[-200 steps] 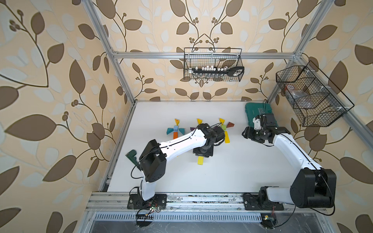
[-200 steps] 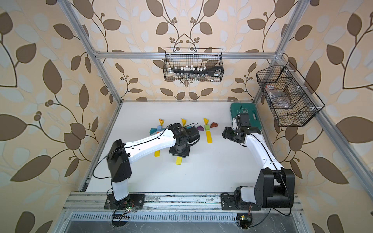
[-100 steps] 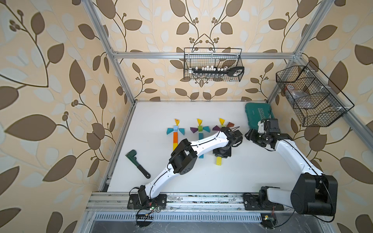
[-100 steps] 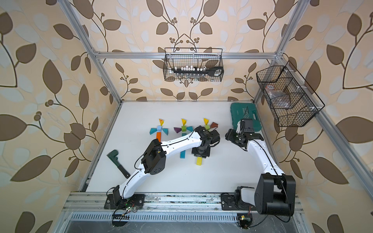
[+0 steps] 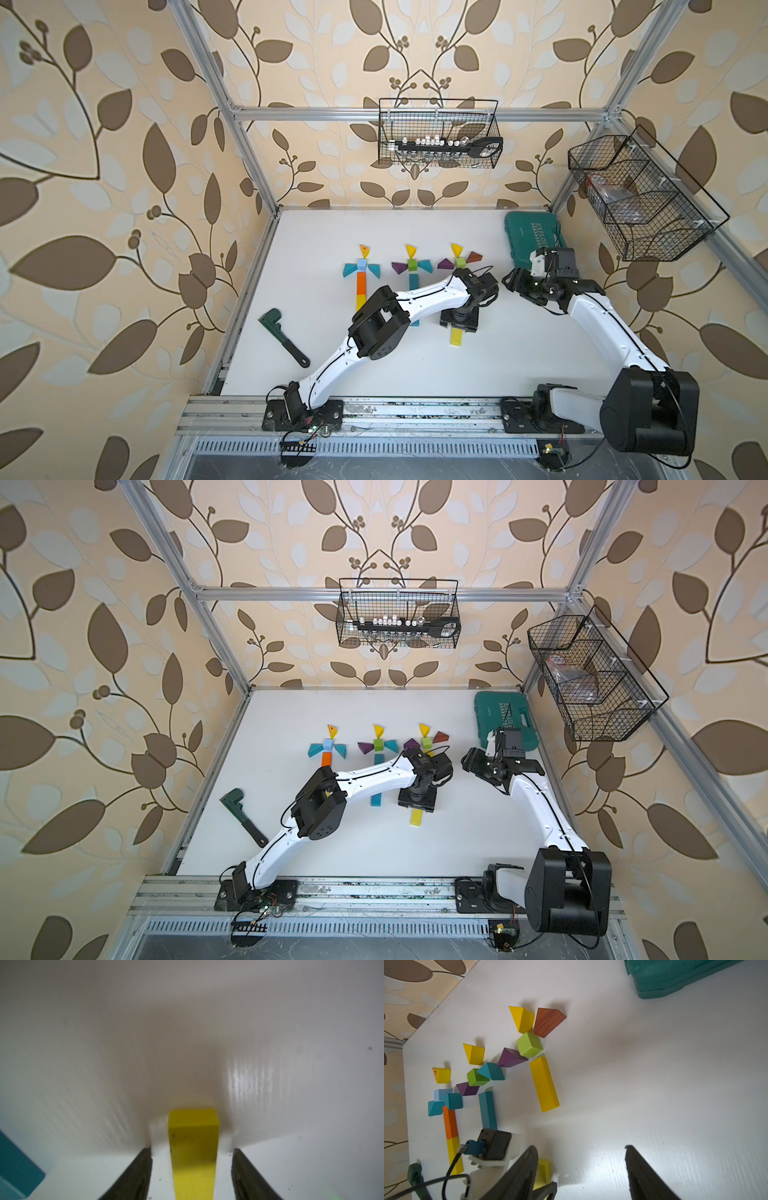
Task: Assemble a small pinwheel with building blocks
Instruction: Place the building block at the center of the board, then assemble the building block at the center of the board.
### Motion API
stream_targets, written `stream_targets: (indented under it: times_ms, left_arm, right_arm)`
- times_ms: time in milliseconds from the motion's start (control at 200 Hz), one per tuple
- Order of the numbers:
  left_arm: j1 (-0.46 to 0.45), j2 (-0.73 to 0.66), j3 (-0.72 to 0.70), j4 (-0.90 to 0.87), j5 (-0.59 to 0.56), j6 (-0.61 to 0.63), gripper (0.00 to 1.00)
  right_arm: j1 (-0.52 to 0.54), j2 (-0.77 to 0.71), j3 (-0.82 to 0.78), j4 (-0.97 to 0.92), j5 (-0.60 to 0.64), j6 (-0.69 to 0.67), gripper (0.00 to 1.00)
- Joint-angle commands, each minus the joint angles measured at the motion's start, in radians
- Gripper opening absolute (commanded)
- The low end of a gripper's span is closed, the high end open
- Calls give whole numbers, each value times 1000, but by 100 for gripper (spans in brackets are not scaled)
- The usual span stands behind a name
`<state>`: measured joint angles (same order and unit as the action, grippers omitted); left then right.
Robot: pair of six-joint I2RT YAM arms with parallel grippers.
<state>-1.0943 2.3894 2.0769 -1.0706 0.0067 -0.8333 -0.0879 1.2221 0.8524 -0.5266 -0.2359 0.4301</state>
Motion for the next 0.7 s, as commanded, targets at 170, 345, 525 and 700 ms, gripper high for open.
stream_targets:
  times_ms: [170,345,525,700]
  left_arm:
    - [24,-487,-373,101,-135,22,72]
    - [208,-800,-712,126,-185,9,81]
    - [365,-964,-836,87,-224,59,89]
    - [451,-1026,-878,58,-241,90,99]
  right_arm:
    - [181,-92,-80,-37,45,84,66]
    - [515,-58,-147,-4,226,245,66]
    - [722,82,-136,1,367,339,65]
    - [788,241,-49,-50,454,352,63]
